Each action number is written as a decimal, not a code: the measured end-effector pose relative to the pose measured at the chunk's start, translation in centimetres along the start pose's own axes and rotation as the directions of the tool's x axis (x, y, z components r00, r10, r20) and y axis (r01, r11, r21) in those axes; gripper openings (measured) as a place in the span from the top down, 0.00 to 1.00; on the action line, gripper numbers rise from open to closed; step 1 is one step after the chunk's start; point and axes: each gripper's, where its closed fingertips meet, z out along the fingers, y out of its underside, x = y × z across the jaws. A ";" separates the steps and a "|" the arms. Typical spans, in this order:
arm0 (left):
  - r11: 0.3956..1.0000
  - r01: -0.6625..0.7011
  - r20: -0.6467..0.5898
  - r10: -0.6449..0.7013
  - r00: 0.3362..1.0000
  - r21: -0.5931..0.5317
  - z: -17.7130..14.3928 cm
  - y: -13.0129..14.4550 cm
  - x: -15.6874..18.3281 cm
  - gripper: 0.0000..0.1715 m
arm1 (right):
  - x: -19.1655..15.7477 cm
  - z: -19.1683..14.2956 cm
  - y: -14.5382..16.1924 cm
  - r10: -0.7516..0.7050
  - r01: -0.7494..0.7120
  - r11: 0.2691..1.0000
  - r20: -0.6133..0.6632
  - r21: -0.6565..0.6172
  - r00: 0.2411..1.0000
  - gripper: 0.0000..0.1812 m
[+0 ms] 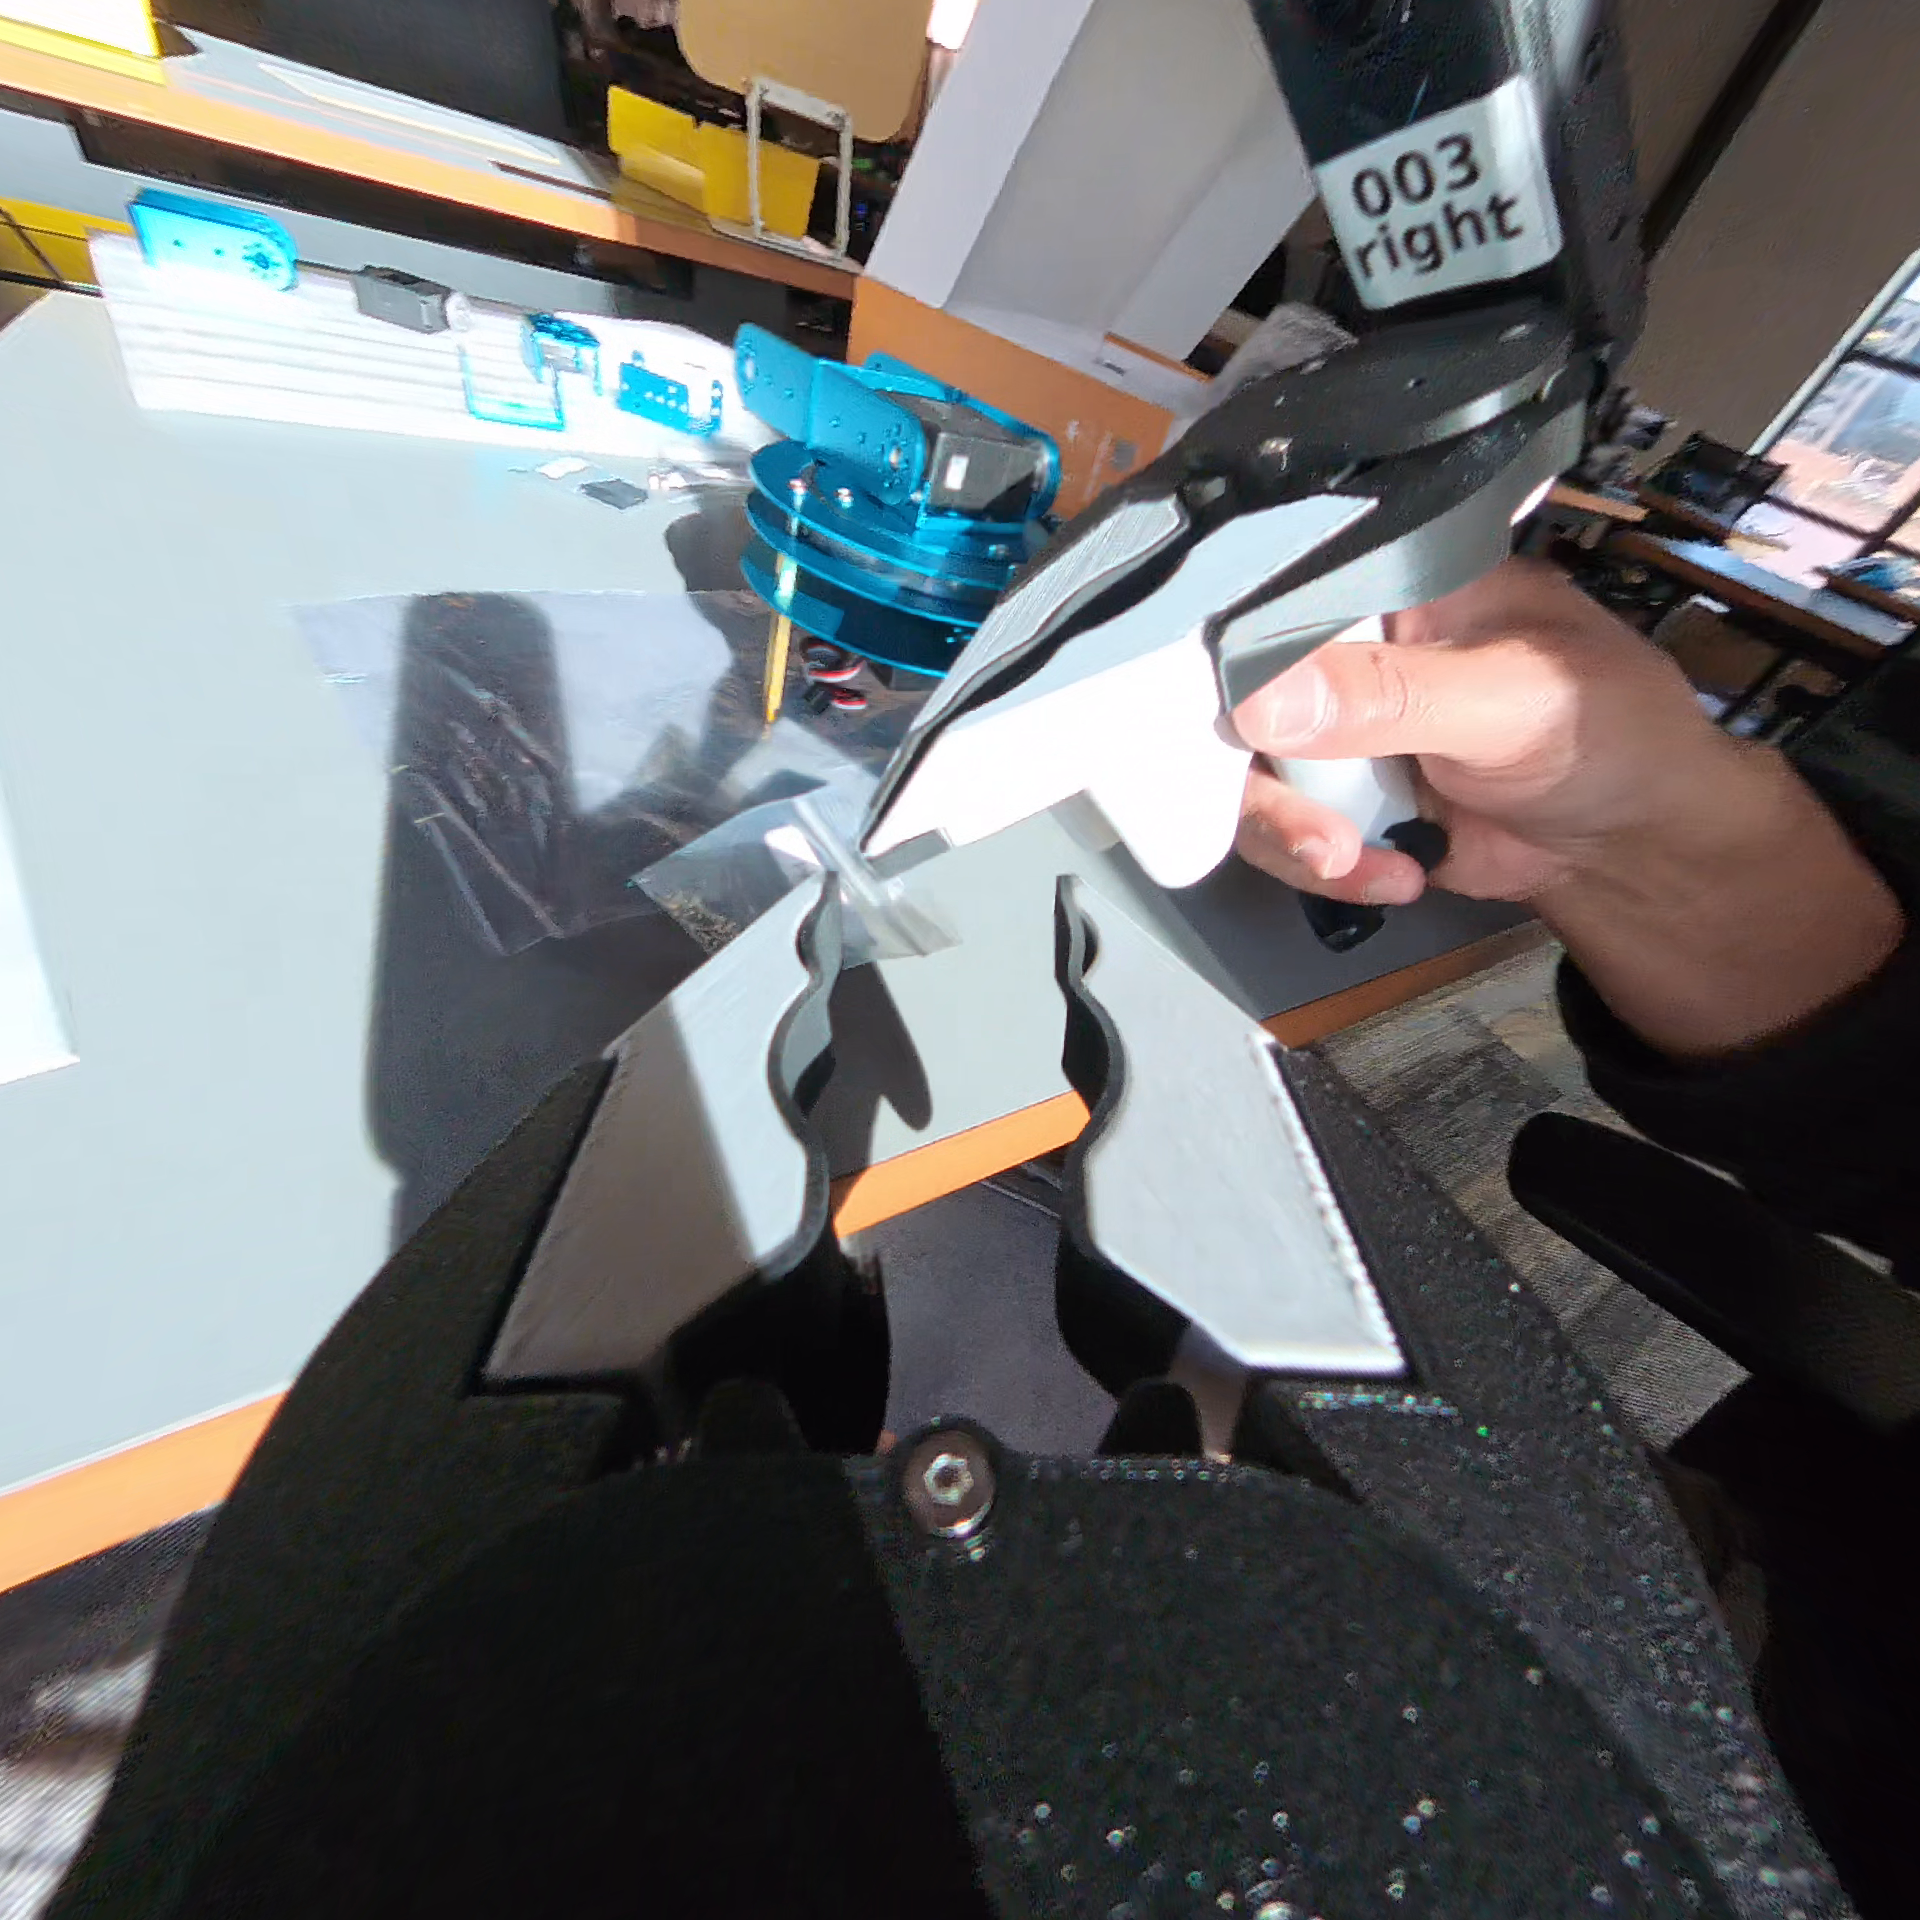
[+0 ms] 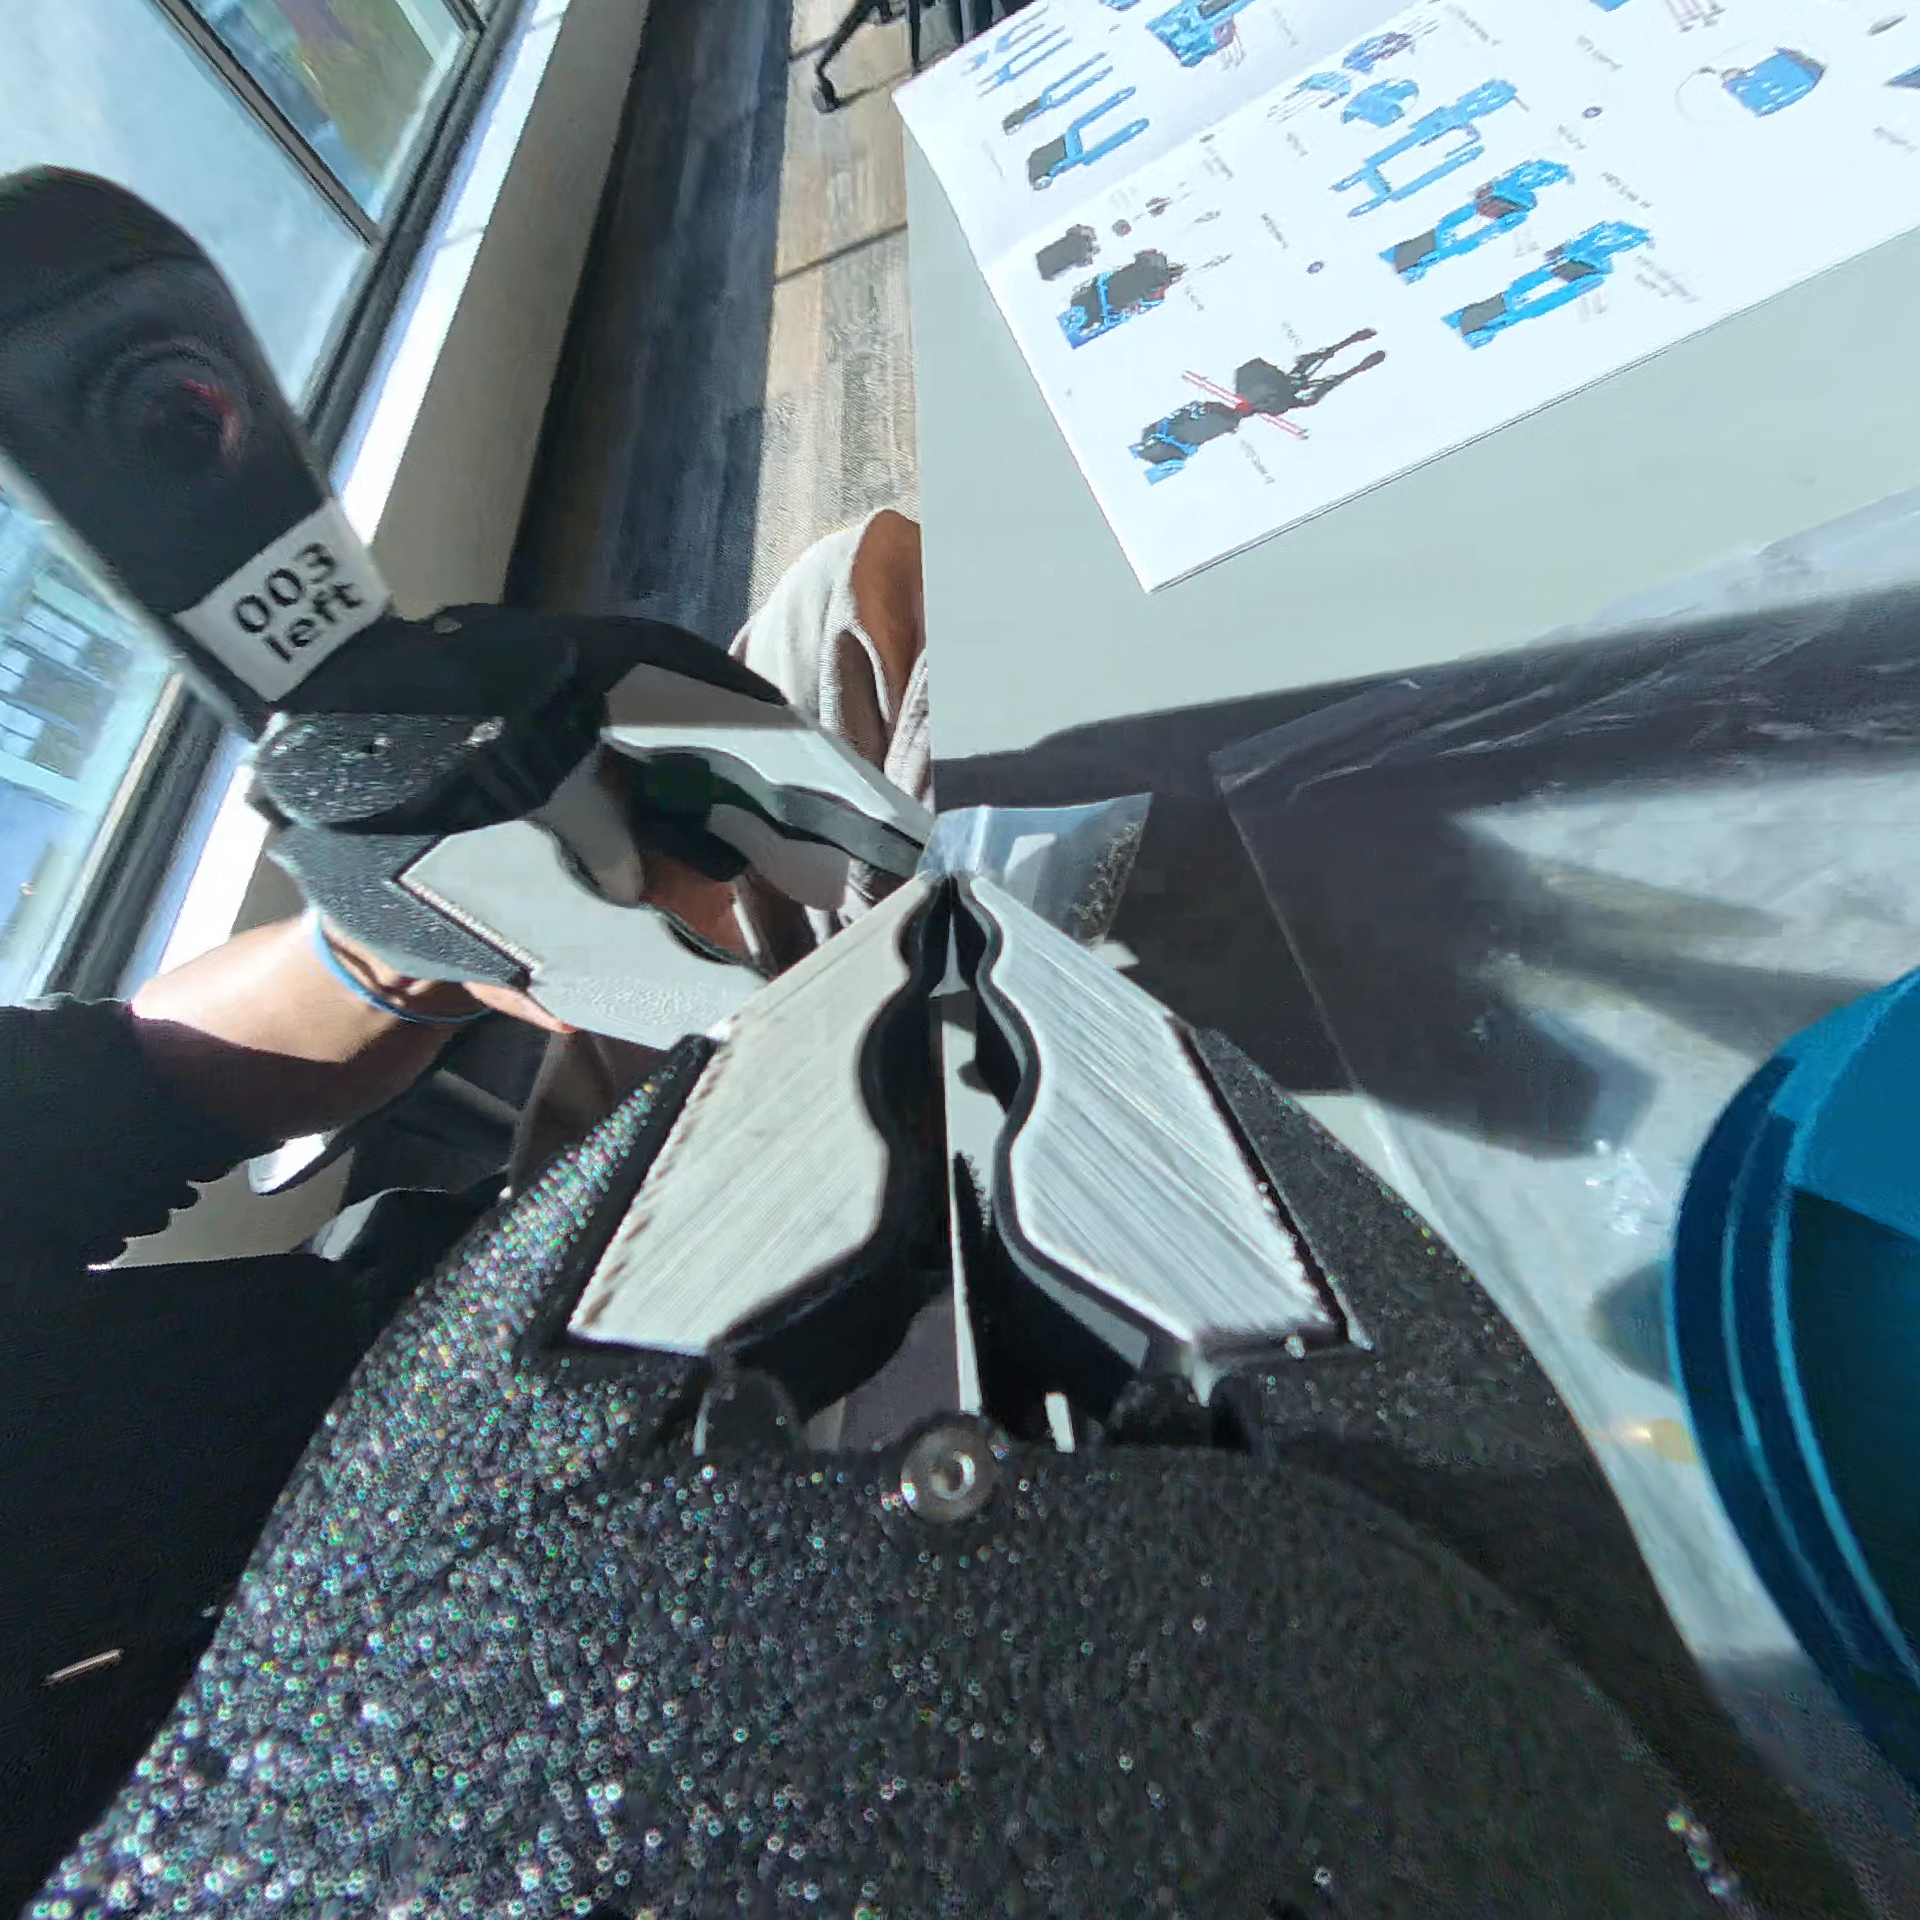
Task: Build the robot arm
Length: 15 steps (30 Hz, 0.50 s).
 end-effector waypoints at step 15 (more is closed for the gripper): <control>0.999 0.055 -0.129 -0.055 0.990 -0.003 -0.3 -0.1 0.0 0.98 | -0.5 -1.1 0.6 0.048 -0.049 0.984 0.012 0.173 0.999 1.00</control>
